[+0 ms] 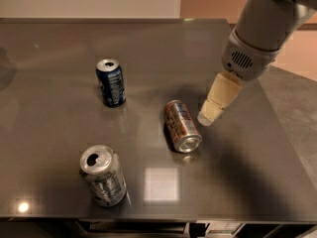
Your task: Place orange can upright
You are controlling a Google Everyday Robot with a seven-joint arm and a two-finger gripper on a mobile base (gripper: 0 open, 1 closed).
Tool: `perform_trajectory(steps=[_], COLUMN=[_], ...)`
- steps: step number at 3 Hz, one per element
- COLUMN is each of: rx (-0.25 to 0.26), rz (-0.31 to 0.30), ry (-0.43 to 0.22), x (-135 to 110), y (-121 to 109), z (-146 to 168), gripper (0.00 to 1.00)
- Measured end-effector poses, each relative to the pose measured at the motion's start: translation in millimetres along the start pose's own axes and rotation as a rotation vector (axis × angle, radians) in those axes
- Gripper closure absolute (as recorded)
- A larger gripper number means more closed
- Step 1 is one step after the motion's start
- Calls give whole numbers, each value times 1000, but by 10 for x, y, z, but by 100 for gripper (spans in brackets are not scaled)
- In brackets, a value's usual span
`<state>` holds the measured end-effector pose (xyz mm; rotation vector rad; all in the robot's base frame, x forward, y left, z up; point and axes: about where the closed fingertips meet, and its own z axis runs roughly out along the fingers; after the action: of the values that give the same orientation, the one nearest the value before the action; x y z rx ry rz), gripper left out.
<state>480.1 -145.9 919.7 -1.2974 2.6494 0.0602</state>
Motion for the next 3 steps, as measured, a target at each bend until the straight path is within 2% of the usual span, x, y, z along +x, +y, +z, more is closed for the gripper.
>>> perform_trajectory(steps=[1,2,3], rx=[0,-22,-50], rz=[103,198,254], ry=[30,52,67], x=[-65,-113,-259], y=[21,49,156], z=[113,182,256], gripper=[0,0,0])
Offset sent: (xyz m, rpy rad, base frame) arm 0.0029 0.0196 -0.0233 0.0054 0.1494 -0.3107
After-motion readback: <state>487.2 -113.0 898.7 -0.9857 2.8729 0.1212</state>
